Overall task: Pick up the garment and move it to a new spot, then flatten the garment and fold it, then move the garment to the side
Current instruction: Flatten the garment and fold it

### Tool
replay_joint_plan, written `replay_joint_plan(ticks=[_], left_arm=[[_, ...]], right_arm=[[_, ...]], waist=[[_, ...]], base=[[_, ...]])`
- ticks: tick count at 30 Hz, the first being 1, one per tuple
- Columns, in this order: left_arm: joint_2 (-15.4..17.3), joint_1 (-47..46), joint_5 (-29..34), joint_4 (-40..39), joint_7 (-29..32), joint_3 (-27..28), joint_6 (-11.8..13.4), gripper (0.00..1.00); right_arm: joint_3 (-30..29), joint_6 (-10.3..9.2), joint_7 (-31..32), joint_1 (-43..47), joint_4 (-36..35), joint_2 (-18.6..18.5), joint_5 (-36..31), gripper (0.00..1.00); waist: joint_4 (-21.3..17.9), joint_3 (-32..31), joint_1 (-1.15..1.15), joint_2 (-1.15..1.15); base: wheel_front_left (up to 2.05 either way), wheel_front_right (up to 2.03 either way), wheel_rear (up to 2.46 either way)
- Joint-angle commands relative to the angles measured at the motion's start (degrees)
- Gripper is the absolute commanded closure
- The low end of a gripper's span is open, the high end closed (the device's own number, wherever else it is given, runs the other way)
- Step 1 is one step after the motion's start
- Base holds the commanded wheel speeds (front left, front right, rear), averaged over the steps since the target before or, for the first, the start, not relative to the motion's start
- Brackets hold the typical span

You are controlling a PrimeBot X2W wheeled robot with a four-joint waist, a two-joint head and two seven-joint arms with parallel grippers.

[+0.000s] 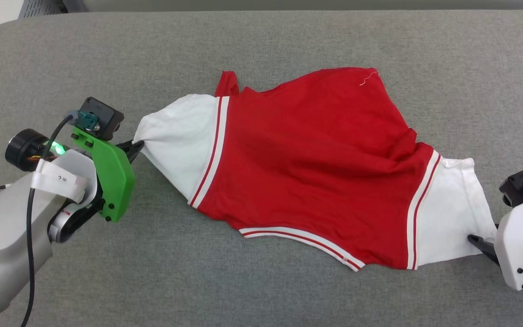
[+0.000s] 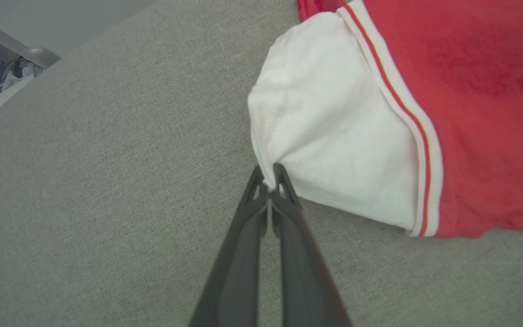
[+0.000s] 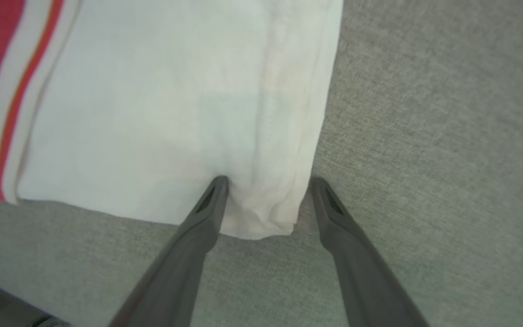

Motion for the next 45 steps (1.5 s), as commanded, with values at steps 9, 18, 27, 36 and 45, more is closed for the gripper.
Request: replay_joint_plan(ticks=[9, 18, 27, 36, 45], left_arm=[[0.8, 2.6, -1.7, -0.7, -4.2, 1.2, 0.5, 1.00], [2.2, 4.6, -5.0, -12.1, -11.8, 6.1, 2.4, 1.00], [2.0, 1.3, -5.7, -21.0, -17.7, 12.3, 5.9, 1.00], [-0.7, -6.5, -1.9, -24.0, -21.1, 16.0, 8.0, 1.00], [-5.6, -14.7, 1.1, -20.5, -22.3, 17.2, 8.5, 1.00]], right_arm=[[1.0, 0.06, -9.4, -0.1, 1.3, 1.2, 1.9, 1.00], [-10.9, 0.06, -17.9, 4.0, -8.1, 1.8, 0.6, 1.00], [-23.1, 0.06, -18.9, 2.1, -21.4, 7.3, -2.1, 1.00], [-30.9, 0.06, -20.2, -4.0, -28.7, 11.0, -4.8, 1.00], [-31.6, 0.06, -21.8, -13.9, -27.2, 12.5, -7.7, 1.00]], waist=[[-1.6, -5.1, 0.00, 0.00], [-1.8, -11.0, 0.00, 0.00], [-2.2, -13.7, 0.00, 0.00], [-1.9, -15.1, 0.00, 0.00], [-2.0, -13.3, 0.00, 0.00]], base=[[0.00, 0.00, 0.00], [0.00, 0.00, 0.00], [0.00, 0.00, 0.00], [0.00, 0.00, 0.00], [0.00, 0.00, 0.00]])
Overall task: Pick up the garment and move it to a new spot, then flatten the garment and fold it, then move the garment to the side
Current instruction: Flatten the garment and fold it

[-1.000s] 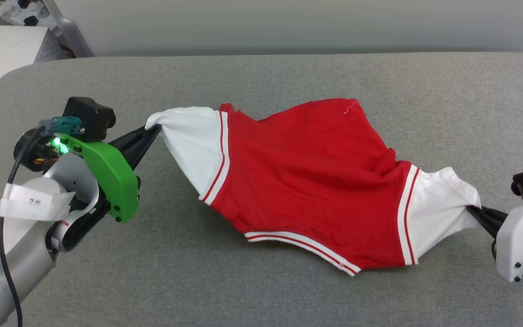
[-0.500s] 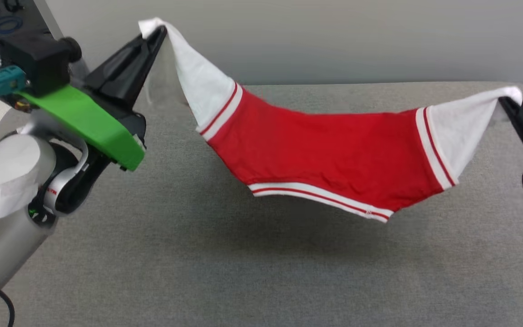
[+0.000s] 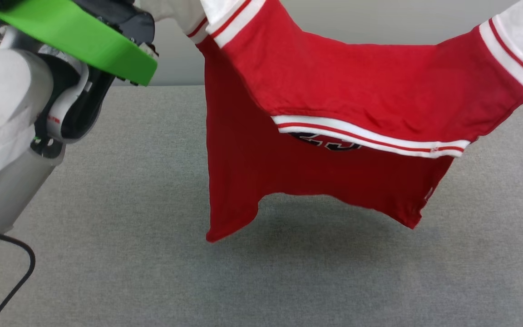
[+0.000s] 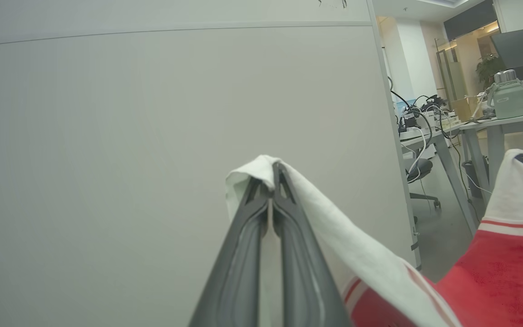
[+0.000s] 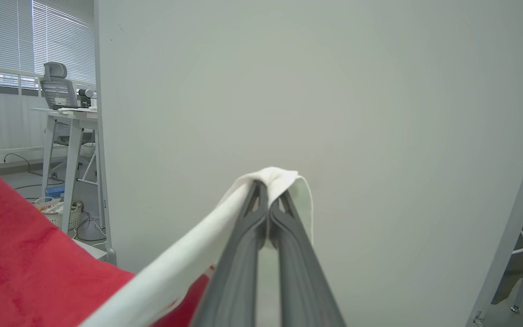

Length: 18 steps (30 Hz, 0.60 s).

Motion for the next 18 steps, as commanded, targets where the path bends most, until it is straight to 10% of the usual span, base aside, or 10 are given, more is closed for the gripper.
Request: replay_joint_plan(ticks=[1, 18], left_arm=[[-0.8, -1.8, 0.3, 0.9, -0.3, 0.3, 0.1, 1.00], [-8.0, -19.9, 4.9, 17.7, -3.6, 4.1, -1.4, 1.00]], right_arm=[[0.2, 0.01, -0.6, -1.9, 0.8, 0.4, -0.3, 1.00], [7.2, 0.01, -4.9, -30.9, 17.6, 0.3, -4.7, 1.00]], waist=[[0.0, 1.4, 0.00, 0.00], [0.0, 21.0, 0.00, 0.00]], base=[[0.00, 0.00, 0.00], [0.00, 0.00, 0.00]])
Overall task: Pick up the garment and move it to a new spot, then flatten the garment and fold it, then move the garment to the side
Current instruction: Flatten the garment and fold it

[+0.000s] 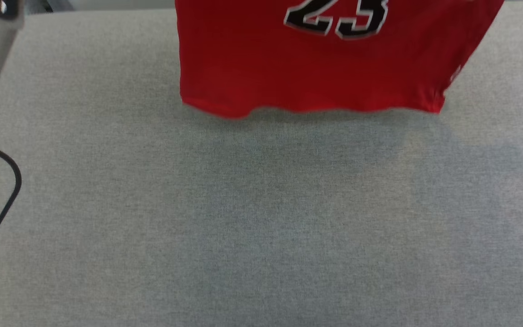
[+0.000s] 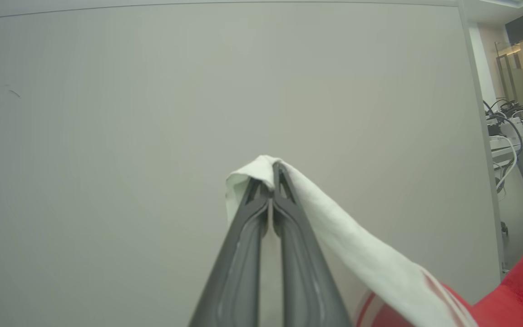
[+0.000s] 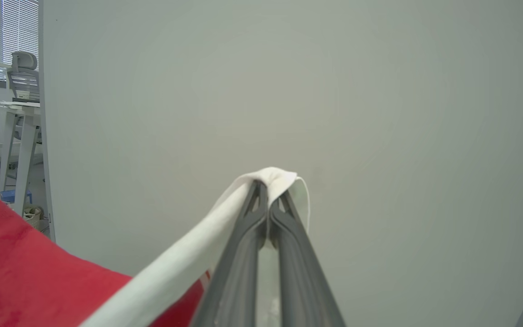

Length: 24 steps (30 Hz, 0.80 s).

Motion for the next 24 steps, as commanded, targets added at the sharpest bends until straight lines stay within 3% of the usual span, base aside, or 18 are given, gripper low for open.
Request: replay_joint_plan(ticks=[1, 13, 18, 24], left_arm=[[-0.8, -2.9, 1.1, 1.9, -0.6, 0.6, -0.2, 1.00], [-5.6, -17.0, 9.7, 14.5, -2.0, 6.3, -2.2, 1.00], [-6.7, -14.6, 12.7, 15.5, -2.0, 10.1, -3.6, 1.00], [-6.3, -4.8, 16.3, 12.2, -2.0, 15.4, -4.9, 1.00]], right_arm=[[1.1, 0.01, -0.8, -3.9, 2.2, 0.2, -1.0, 1.00], [5.8, 0.01, -10.2, -28.3, 23.6, 5.5, -5.9, 1.00], [8.2, 0.01, -14.0, -30.2, 30.3, 7.3, -5.5, 1.00], [11.7, 0.01, -18.8, -25.7, 33.6, 7.5, -3.8, 1.00]], waist=[[0.0, 7.9, 0.00, 0.00], [0.0, 17.3, 0.00, 0.00], [0.0, 18.9, 0.00, 0.00], [-0.9, 18.0, 0.00, 0.00]], base=[[0.00, 0.00, 0.00], [0.00, 0.00, 0.00], [0.00, 0.00, 0.00], [0.00, 0.00, 0.00]])
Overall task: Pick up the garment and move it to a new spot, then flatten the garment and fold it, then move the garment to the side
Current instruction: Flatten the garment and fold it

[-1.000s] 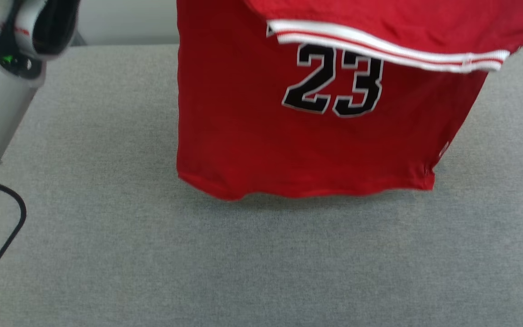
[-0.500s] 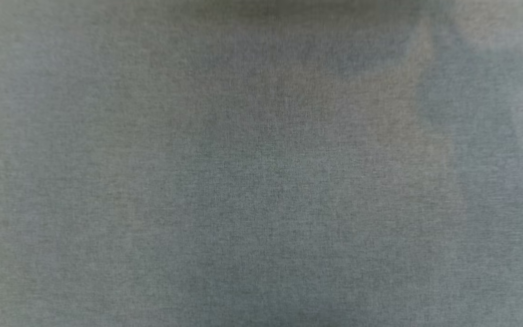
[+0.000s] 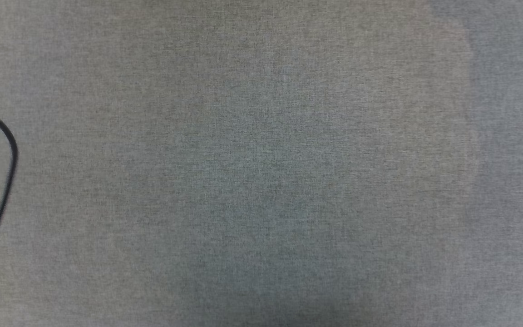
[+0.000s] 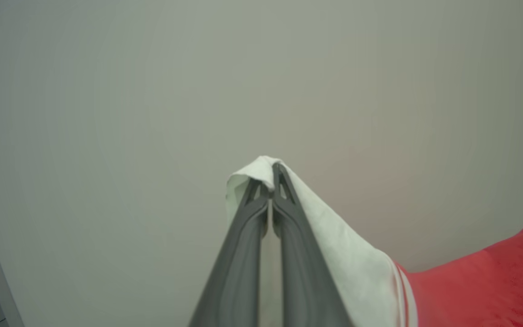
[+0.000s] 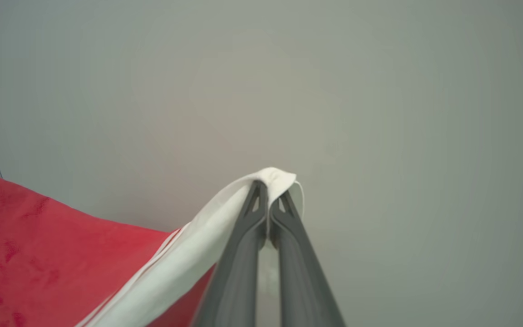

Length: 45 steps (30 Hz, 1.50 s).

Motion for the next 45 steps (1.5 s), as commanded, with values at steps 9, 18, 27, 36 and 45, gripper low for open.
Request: replay_joint_plan(ticks=[9, 18, 27, 36, 45], left_arm=[[-0.8, 23.4, 4.3, -9.6, -0.3, 8.5, 0.0, 1.00], [-2.5, 48.7, 6.5, -16.7, -0.3, 14.6, 0.1, 1.00], [-4.6, 68.9, 6.2, -20.8, -0.3, 19.0, 0.8, 1.00], [-7.1, 83.4, 6.0, -21.6, -0.3, 21.0, 1.6, 1.00], [-10.0, 94.1, 5.0, -21.4, -0.3, 23.3, 2.7, 1.00]], right_arm=[[6.5, 0.00, -5.5, 15.6, -1.6, -3.2, 3.9, 1.00], [7.3, 0.00, -7.9, 36.8, -7.5, -5.2, 7.9, 1.00], [3.4, 0.00, -6.7, 59.9, -15.2, -5.0, 7.7, 1.00], [-4.3, 0.00, -3.9, 79.3, -22.8, -2.2, 5.5, 1.00], [-9.0, 0.00, 0.2, 94.3, -28.1, 0.4, 2.6, 1.00]], waist=[[-0.7, -6.4, -0.02, 0.00], [-0.6, -14.7, -0.02, 0.00], [-0.5, -22.5, -0.02, 0.00], [0.5, -27.5, -0.02, 0.00], [0.8, -31.5, -0.02, 0.00]], base=[[0.00, 0.00, 0.00], [0.00, 0.00, 0.00], [0.00, 0.00, 0.00], [0.00, 0.00, 0.00], [0.00, 0.00, 0.00]])
